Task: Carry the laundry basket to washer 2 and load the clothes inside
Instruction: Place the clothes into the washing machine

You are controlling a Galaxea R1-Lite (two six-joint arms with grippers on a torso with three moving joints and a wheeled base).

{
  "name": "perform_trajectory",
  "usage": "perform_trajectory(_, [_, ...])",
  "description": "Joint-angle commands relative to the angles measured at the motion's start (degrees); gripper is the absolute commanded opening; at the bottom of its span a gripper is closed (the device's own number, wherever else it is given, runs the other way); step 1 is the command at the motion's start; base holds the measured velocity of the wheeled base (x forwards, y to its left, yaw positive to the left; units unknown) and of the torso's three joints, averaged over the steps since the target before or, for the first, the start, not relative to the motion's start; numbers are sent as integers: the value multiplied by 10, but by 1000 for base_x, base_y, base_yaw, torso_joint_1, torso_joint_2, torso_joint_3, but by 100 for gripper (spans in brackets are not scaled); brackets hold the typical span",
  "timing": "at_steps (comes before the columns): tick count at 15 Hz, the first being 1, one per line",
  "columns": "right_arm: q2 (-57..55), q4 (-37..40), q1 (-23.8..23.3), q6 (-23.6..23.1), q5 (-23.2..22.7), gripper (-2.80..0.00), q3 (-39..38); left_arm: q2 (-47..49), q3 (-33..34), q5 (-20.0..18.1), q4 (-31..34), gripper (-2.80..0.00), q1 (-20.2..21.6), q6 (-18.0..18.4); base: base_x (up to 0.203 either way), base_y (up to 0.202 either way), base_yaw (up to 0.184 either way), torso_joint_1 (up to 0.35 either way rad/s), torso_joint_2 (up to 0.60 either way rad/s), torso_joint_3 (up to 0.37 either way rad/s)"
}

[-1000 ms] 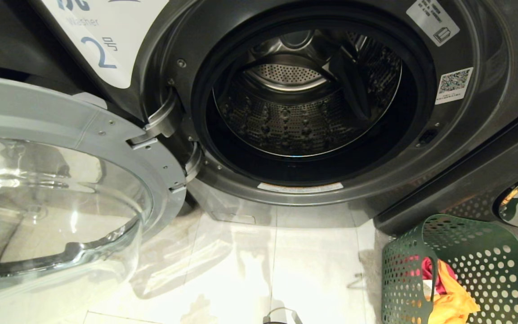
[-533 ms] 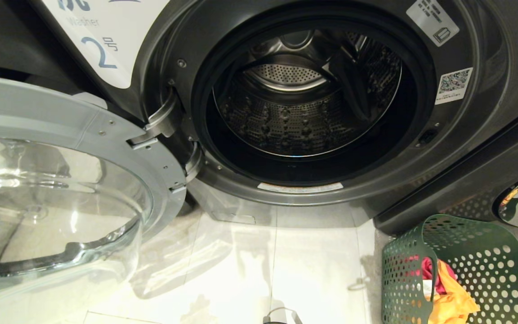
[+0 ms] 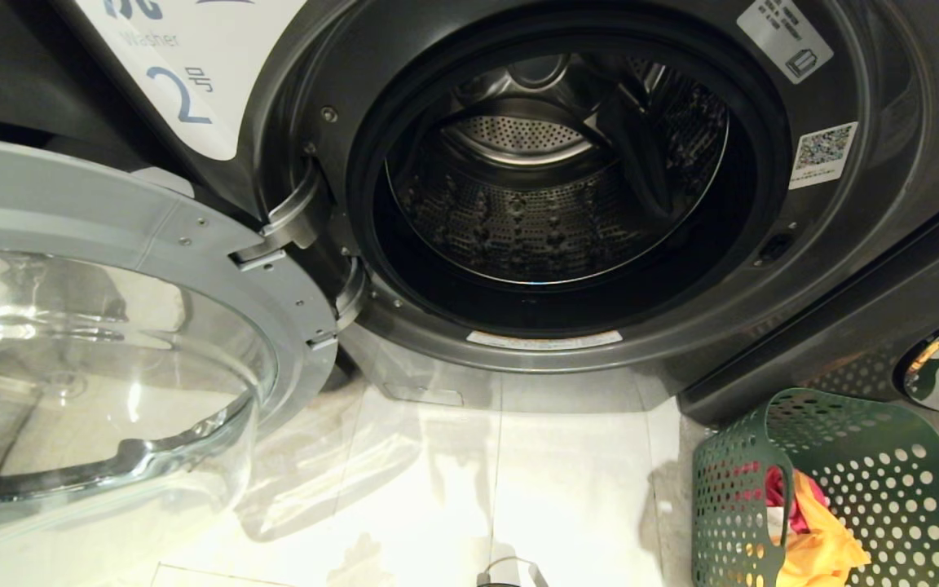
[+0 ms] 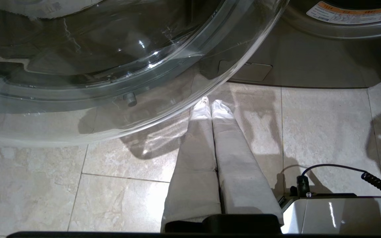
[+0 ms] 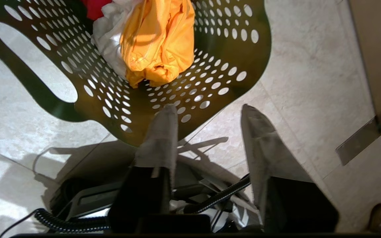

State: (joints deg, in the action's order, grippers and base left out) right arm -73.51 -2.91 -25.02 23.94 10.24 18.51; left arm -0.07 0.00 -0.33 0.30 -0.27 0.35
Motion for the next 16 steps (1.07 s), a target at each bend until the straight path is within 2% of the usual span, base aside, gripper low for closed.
perform_trajectory(1, [-67,-11,-26,0,-23,0,7,1,0,0,0,-280,0,0,0,0,0,0,0,0])
perform_trajectory(3, [-125,-54,-39,-8,-75,0,9,1,0,0,0,-280,0,0,0,0,0,0,0,0])
perform_trajectory(4, [-161,-83,-42,-26,-97,0,8,0,0,0,0,-280,0,0,0,0,0,0,0,0])
perform_trajectory(6, [-238,-149,-45,-94,-125,0,1,1,0,0,0,-280,0,0,0,0,0,0,0,0])
perform_trajectory(9, [-357,-260,-58,-181,-142,0,4,1,0,0,0,-280,0,0,0,0,0,0,0,0])
perform_trajectory(11, [-423,-307,-70,-233,-146,0,12,0,0,0,0,-280,0,0,0,0,0,0,0,0])
perform_trajectory(16, [-594,-435,-83,-306,-182,0,52,0,0,0,0,-280,0,0,0,0,0,0,0,0])
